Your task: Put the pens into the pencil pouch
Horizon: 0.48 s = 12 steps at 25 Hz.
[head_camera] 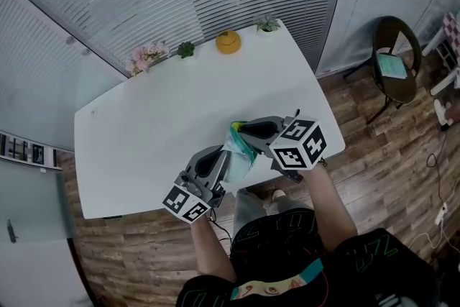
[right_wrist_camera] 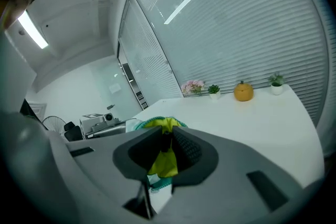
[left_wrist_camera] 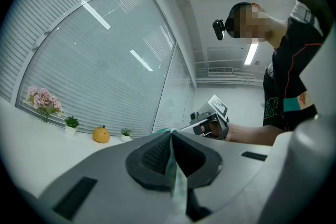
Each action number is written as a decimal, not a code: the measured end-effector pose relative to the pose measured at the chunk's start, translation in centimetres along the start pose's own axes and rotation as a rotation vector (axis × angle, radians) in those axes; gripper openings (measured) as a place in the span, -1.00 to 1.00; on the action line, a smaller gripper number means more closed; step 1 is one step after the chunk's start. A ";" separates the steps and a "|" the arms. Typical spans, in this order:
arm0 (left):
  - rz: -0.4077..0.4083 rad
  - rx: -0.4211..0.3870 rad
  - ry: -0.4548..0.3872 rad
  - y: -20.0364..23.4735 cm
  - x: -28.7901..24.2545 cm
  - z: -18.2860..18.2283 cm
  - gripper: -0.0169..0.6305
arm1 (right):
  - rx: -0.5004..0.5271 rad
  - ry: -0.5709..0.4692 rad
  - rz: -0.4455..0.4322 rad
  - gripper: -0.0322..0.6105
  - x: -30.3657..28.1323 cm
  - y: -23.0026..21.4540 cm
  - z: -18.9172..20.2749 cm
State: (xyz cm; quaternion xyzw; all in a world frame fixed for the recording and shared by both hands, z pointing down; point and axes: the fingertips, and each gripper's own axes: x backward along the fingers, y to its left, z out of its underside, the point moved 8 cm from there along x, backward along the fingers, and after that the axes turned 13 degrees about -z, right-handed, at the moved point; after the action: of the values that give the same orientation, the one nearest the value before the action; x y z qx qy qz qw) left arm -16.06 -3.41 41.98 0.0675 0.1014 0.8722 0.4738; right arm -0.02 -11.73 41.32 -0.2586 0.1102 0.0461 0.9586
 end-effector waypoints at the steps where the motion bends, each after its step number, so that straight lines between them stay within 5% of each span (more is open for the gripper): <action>1: 0.001 0.008 -0.005 0.0 0.1 0.1 -0.94 | 0.012 -0.011 0.005 -0.71 0.2 0.0 0.1; 12: 0.007 0.050 0.004 -0.3 -0.2 1.6 -0.94 | 0.000 -0.215 0.127 -0.68 5.3 -1.8 -0.2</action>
State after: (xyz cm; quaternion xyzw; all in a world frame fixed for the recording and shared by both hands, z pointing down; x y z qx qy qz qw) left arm -15.37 -3.30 43.50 0.0780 0.1240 0.8712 0.4685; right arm 5.37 -13.16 40.78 -0.2447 0.0231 0.1341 0.9600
